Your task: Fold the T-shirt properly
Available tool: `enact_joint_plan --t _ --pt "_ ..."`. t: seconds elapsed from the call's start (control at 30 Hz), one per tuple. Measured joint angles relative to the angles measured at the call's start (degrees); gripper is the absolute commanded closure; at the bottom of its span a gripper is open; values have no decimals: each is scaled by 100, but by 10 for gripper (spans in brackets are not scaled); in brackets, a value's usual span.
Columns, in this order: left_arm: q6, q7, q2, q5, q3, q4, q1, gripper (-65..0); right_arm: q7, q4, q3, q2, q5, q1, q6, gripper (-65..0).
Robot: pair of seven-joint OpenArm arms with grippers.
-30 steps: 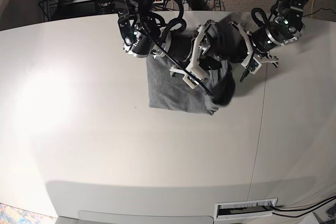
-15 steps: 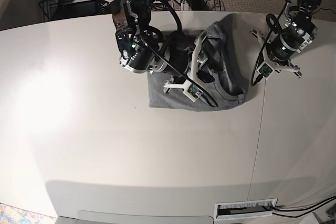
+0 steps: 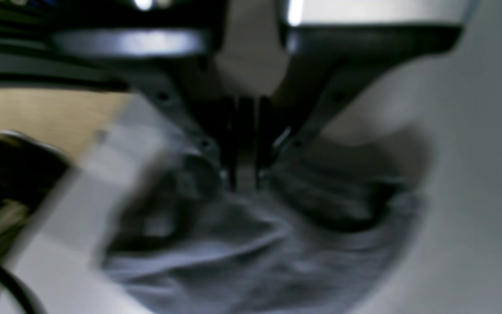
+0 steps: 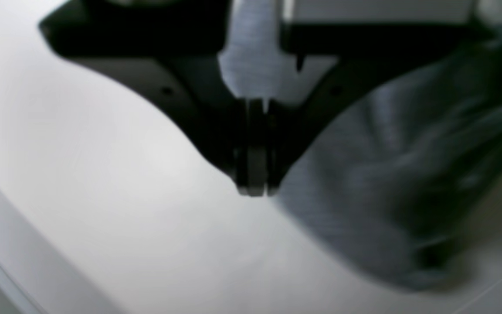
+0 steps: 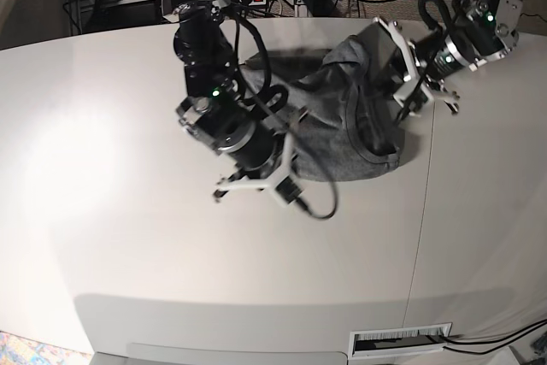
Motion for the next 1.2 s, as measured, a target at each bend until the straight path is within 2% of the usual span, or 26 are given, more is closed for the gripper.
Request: enact_joint_plan --t 0.1,0.17,0.27,0.4,0.47,0.73,0.87,0.93,1.07,1.2 --pt "-142 52 76 -269 -17 -22 278 0 44 -74 697 31 356 151 -90 0" --pt "-404 44 240 -647 -22 -26 442 0 63 -271 1010 33 715 199 -74 0" --pt "-713 31 520 -903 -7 -20 597 0 20 -616 1128 17 868 166 -50 0" --pt "-691 35 741 -892 74 -50 608 0 -114 -946 1019 17 1108 177 -50 0" --pt "-693 -116 828 -649 264 -184 605 0 -195 -1069 859 17 1163 173 -50 0" --pt "-684 -953 903 1182 789 -1274 575 0 -758 -1106 446 70 1167 166 -50 0" --pt "-584 -955 826 1718 774 -1576 243 0 -726 -1102 433 382 1226 -2 -52 0" --pt "-337 -957 774 1770 758 -1646 70 0 -721 -1102 433 579 1342 -175 -50 0" --pt "-170 -973 540 1851 758 -1674 -166 0 -695 -1075 437 837 1569 -350 -55 0" --pt "46 -1062 505 2452 763 -1679 -420 0 -804 -1029 428 1106 1987 -461 -70 0"
